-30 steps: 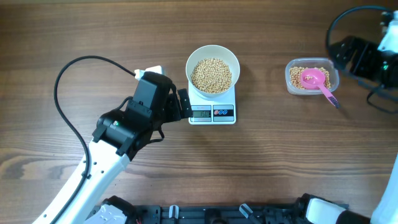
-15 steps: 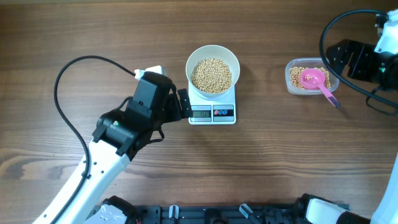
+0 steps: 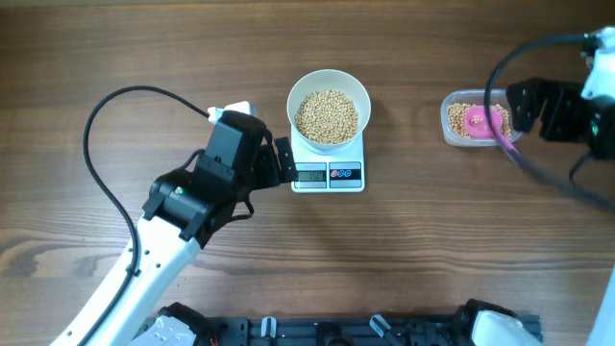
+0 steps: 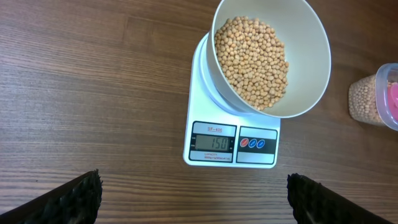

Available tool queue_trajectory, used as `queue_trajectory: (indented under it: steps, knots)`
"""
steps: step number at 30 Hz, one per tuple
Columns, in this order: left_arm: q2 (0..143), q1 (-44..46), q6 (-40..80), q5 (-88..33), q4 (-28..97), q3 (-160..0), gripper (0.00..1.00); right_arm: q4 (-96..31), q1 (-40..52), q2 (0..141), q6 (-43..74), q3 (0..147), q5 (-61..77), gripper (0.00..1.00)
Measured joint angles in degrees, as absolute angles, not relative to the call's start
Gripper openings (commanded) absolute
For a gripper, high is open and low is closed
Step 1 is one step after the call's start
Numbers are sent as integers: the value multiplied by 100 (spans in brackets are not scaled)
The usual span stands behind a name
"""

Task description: Scoop item into bowl and weigh 150g on scale

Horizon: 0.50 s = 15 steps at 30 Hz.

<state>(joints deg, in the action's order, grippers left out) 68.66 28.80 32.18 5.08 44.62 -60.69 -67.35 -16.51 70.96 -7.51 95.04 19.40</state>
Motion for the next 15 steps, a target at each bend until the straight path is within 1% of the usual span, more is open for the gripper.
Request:
queue_trajectory:
  steps: [4, 7, 9, 11, 15]
  knots:
    - [6866, 2880, 3218, 508, 4462, -6069, 100, -6165, -1393, 5861, -928, 8805, 1767, 99]
    - [6866, 2880, 3218, 508, 4460, -6069, 100, -5328, -1302, 4818, -980, 7747, 1699, 100]
    - [6866, 2880, 3218, 508, 4460, -6069, 100, -4768, -1299, 4189, -1000, 6960, 1653, 100]
    - [6866, 2880, 3218, 508, 4460, -6069, 100, -3798, -1288, 3347, -1041, 5732, 1616, 100]
    - [6866, 2880, 3218, 508, 4464, -6069, 100, -2620, -1286, 2303, -1044, 4082, 1597, 100]
